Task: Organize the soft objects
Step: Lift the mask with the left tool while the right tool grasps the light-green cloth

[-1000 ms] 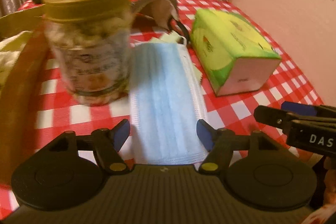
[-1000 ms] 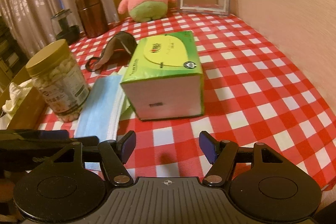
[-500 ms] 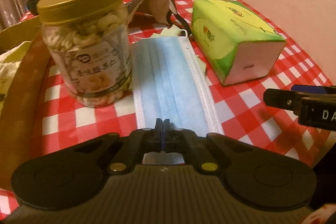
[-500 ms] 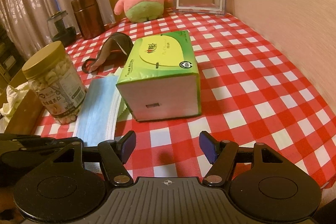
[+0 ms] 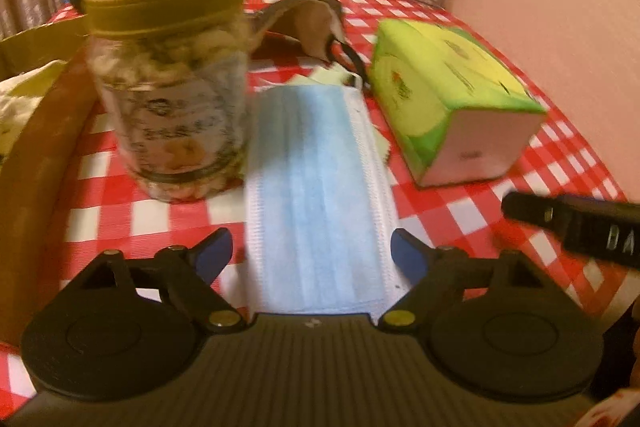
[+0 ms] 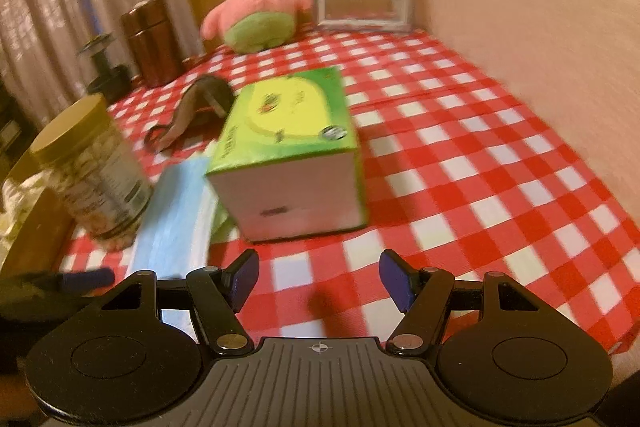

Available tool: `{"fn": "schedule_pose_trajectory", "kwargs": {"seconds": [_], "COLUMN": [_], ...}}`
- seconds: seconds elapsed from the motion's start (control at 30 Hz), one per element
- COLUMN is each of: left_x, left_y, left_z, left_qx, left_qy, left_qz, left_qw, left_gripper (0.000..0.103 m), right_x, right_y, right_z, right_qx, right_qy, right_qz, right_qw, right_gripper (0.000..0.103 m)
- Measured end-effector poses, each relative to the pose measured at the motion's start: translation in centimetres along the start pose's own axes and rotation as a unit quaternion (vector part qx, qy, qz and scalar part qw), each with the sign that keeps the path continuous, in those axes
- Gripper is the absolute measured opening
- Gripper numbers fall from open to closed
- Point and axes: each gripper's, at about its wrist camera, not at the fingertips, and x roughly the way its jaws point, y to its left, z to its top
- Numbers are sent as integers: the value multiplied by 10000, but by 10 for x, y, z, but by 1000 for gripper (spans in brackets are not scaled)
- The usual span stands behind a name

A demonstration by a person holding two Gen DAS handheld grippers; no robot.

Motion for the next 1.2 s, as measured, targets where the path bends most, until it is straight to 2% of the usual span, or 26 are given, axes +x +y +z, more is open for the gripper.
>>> {"fn": "schedule_pose_trajectory", "kwargs": {"seconds": [0.1,0.17,0.23,0.27,0.33,0.4,0.43,0.5,0.53,0.57,0.6,0.73,0.87,1.03,1.2], "left_x": [8,14,16,17,17,15,13,11,9,7,5,-8,-32,-62,-86], "left_y": [-11,-18,-23,-23,-18,-14,-11,-10,-9,-7,-5,4,12,23,29], "left_z": [-3,-6,-8,-8,-8,-7,-5,-3,-2,-2,-2,1,5,12,21], "left_qx": [178,301,385,405,266,190,164,116,128,141,146,212,406,490,566], "left_qy": [106,162,65,47,96,73,62,55,43,43,44,-47,-285,-611,-897], "left_qz": [-12,71,166,202,122,102,24,94,160,200,228,287,331,246,134], "left_qw": [9998,9994,9991,9990,9995,9997,9998,9999,9998,9997,9996,9994,9982,9966,9943], "left_gripper": [86,92,95,93,83,59,54,32,27,17,11,8,7,6,6], "right_x": [-2,-2,-2,-2,-2,-2,-2,-2,-2,-2,-2,-1,1,8,26], "right_y": [-7,-8,-8,-8,-8,-7,-7,-5,-4,-2,-1,8,23,47,70], "right_z": [3,3,2,2,2,2,2,2,2,1,1,-1,-3,-3,2], "right_qx": [182,195,153,147,161,165,155,103,67,36,0,-197,-516,-1025,-1487], "right_qy": [-99,-75,-63,-61,-62,-56,-55,-66,-71,-71,-66,-18,78,61,1], "right_qz": [-105,-102,-85,-81,-69,-64,-56,-41,-36,-29,-9,145,523,938,1117], "right_qw": [9997,9997,9998,9998,9998,9998,9998,9999,9999,10000,10000,9997,9973,9903,9825], "right_gripper": [67,67,67,67,67,67,67,67,67,67,67,67,67,66,66]}}
